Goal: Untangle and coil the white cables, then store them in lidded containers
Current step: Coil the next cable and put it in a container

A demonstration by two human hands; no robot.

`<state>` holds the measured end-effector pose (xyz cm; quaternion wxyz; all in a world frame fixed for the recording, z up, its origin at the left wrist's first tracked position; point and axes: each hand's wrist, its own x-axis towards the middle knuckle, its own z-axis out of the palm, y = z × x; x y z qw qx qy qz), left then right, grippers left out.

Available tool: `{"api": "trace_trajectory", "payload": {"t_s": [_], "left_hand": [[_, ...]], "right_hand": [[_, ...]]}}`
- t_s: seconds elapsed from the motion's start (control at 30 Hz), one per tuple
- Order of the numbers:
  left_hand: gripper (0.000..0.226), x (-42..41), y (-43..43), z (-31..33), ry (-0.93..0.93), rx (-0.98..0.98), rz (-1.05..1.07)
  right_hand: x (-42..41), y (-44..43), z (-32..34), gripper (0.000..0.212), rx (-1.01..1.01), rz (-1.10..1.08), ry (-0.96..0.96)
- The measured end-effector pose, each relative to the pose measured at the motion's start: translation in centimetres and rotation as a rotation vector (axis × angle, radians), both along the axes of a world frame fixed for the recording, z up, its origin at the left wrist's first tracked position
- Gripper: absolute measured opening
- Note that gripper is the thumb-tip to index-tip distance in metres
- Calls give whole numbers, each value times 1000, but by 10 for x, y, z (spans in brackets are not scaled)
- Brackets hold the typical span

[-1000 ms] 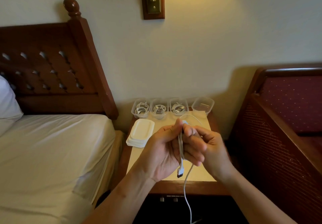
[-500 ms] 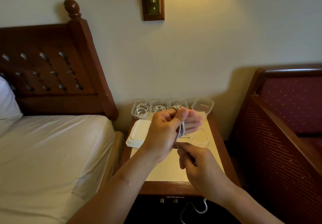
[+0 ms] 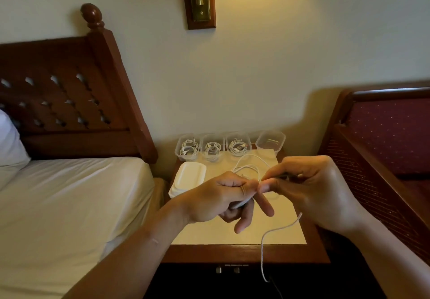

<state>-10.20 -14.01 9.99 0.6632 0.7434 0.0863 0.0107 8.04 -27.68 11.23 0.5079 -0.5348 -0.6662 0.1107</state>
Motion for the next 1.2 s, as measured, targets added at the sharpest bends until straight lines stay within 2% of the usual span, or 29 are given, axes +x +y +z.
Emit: {"api": "trace_trajectory", "payload": {"t_s": [0.17, 0.3, 0.43, 0.53, 0.63, 0.67, 0.77, 0.9, 0.97, 1.03, 1.13, 1.2], "left_hand": [[54, 2, -11, -7, -141, -318, -58], [44, 3, -19, -15, -250, -527, -79], [30, 9, -31, -14, -410, -741, -40], [25, 14, -33, -12, -536, -773, 60], [30, 16, -34, -5, -573, -677, 196], [31, 17, -36, -3, -571, -661, 226], [31, 22, -41, 4, -559, -587, 312], [31, 28, -42, 9, -516, -370, 456], [28, 30, -38, 8, -456, -108, 547], [23, 29, -30, 6, -362, 241, 607], [19, 23, -19, 6, -180, 683, 484], [18, 19, -17, 10, -65, 868, 359]], "right_hand": [[6, 16, -10, 4, 79, 134, 211], [0, 22, -26, 12, 95, 160, 378], [-20, 24, -50, 20, -12, 92, 575], [-37, 21, -63, 28, -109, 13, 607], [-51, 15, -65, 55, -166, -84, 540], [-53, 14, -65, 56, -187, -128, 521], [-53, 13, -64, 39, -269, -158, 452], [-56, 9, -54, 37, -325, -83, 369], [-58, 6, -47, 35, -377, -40, 361], [-57, 2, -45, 33, -374, -34, 316], [-51, -3, -37, 27, -314, -35, 257], [-45, -6, -33, 32, -277, -31, 195]]}}
